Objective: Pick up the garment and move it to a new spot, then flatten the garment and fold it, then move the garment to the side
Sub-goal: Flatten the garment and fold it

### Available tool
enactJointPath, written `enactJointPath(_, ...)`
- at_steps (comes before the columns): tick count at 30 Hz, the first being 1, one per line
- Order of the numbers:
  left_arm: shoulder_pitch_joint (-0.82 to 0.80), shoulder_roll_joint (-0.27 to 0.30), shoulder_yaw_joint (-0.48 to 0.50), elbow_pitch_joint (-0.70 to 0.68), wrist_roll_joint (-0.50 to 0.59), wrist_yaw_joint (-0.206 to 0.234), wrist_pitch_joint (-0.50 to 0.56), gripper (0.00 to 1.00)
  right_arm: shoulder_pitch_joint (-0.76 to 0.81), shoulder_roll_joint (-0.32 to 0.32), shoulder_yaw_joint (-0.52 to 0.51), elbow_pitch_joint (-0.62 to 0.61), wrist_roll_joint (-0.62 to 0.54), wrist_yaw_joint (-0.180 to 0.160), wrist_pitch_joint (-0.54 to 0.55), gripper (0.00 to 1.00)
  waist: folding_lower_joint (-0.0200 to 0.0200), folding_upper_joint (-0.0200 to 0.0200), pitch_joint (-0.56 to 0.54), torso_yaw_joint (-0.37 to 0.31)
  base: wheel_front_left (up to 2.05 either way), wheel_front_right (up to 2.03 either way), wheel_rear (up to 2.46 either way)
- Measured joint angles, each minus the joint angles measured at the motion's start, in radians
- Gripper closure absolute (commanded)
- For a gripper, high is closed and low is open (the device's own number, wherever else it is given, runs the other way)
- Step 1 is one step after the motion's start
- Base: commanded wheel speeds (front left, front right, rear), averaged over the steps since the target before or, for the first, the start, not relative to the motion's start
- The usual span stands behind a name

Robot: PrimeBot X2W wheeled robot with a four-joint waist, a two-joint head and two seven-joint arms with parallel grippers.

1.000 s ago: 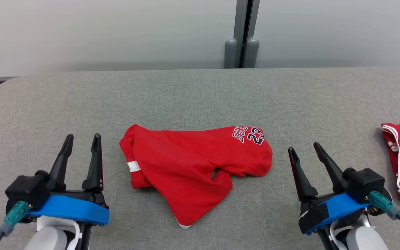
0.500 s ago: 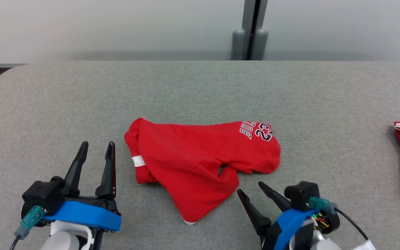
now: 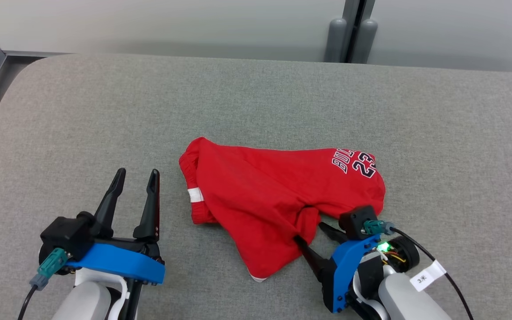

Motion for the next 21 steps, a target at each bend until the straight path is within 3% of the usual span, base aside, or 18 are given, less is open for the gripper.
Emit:
enactJointPath(1, -0.001, 0.0, 0.001, 0.002, 0.0, -0.001, 0.0, 0.0, -0.006, -0.002, 0.015, 0.002, 0.002, 0.0, -0.004, 1.0, 0.0, 0.0, 0.001, -0.001, 0.0, 0.0, 0.0)
enactJointPath(6, -0.003, -0.002, 0.014, 0.007, 0.0, 0.0, 0.0, 0.0, -0.016, 0.0, -0.006, -0.018, 0.013, 0.0, -0.053, 1.0, 0.0, 0.0, -0.003, -0.017, 0.0, 0.0, 0.0)
enactJointPath(11, 0.013, 0.001, 0.037, 0.003, -0.002, 0.006, 0.0, 0.0, 0.024, 0.0, -0.113, -0.18, -0.049, 0.0, -0.061, 1.0, 0.0, 0.0, -0.019, -0.049, 0.0, 0.0, 0.0)
enactJointPath(21, 0.073, -0.001, 0.07, -0.028, 0.005, 0.009, -0.001, 0.0, 0.205, -0.02, -0.345, -0.657, -0.156, 0.0, 0.2, 1.0, 0.0, 0.0, -0.059, -0.105, 0.0, 0.0, 0.0)
